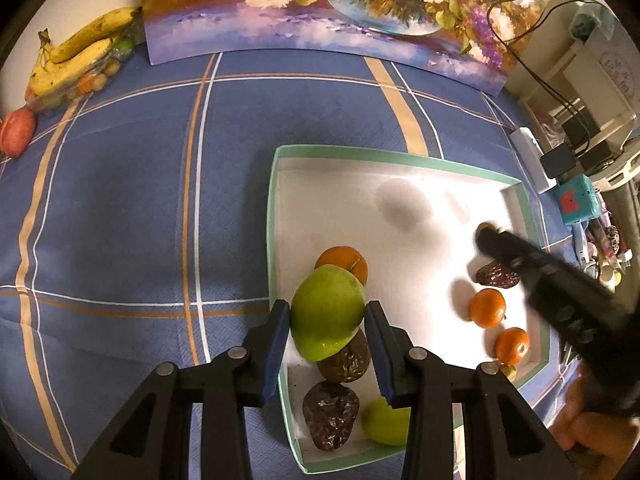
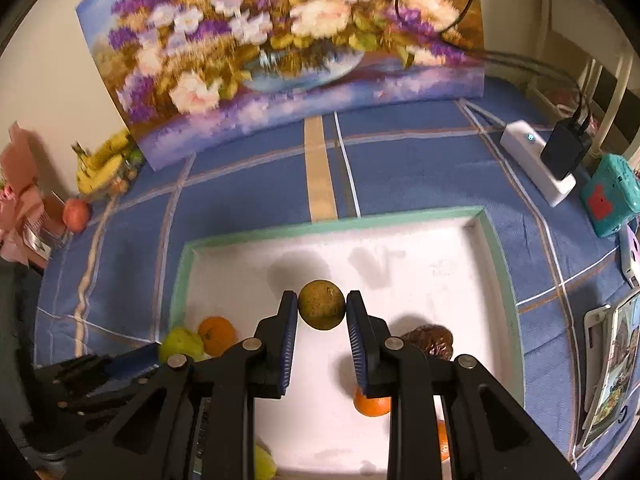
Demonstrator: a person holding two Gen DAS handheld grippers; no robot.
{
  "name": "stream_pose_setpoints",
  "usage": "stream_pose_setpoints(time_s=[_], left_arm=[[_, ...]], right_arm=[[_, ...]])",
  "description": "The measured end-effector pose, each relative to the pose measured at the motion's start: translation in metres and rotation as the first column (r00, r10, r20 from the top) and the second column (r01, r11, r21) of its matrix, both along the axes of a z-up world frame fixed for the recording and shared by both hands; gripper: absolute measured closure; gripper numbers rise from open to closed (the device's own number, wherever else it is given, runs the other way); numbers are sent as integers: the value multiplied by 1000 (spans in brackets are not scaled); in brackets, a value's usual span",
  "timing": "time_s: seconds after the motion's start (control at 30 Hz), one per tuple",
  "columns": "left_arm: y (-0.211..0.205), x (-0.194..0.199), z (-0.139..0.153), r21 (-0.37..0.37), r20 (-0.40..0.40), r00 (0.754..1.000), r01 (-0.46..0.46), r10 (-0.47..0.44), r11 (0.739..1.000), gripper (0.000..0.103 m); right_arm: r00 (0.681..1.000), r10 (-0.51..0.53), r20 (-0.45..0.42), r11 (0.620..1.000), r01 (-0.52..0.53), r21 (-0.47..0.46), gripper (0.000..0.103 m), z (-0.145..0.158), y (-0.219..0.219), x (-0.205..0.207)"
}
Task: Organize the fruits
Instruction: 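Carry the green mango and the small brown fruit over the white tray, then lower both fruits into the tray and open both tools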
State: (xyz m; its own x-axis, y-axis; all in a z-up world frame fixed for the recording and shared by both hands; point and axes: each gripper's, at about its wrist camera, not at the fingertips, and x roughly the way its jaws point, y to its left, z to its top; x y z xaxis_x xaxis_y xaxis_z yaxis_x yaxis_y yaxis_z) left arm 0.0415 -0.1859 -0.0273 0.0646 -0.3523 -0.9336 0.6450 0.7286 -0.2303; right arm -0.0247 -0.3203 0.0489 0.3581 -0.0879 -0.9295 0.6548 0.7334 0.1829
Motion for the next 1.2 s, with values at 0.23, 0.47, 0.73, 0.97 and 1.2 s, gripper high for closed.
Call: stream_pose_setpoints(time_s=[0.23, 0.47, 0.73, 0.97, 1.2], left_arm=[[-1, -1, -4, 9, -3, 1000, 0, 0, 1000, 62], [-4, -1, -12, 34, -16, 1000, 3, -2, 999, 62], [-4, -1, -13, 32, -24, 1000, 3, -2, 999, 61], [0, -1, -7, 16, -29, 1000, 5, -5, 1000, 61], [12, -4, 2, -6, -25, 1000, -7, 7, 1000, 61]], right_arm=[[994, 32, -107, 999, -28, 44, 77, -40, 8, 6], [990, 40, -134, 998, -34, 43, 77, -51, 11, 4], [990, 41, -136, 999, -36, 41, 77, -51, 11, 2], [988, 43, -150, 999, -41, 17, 74, -45, 11, 2], [990, 51, -130, 999, -52, -1, 74, -32, 16, -2]])
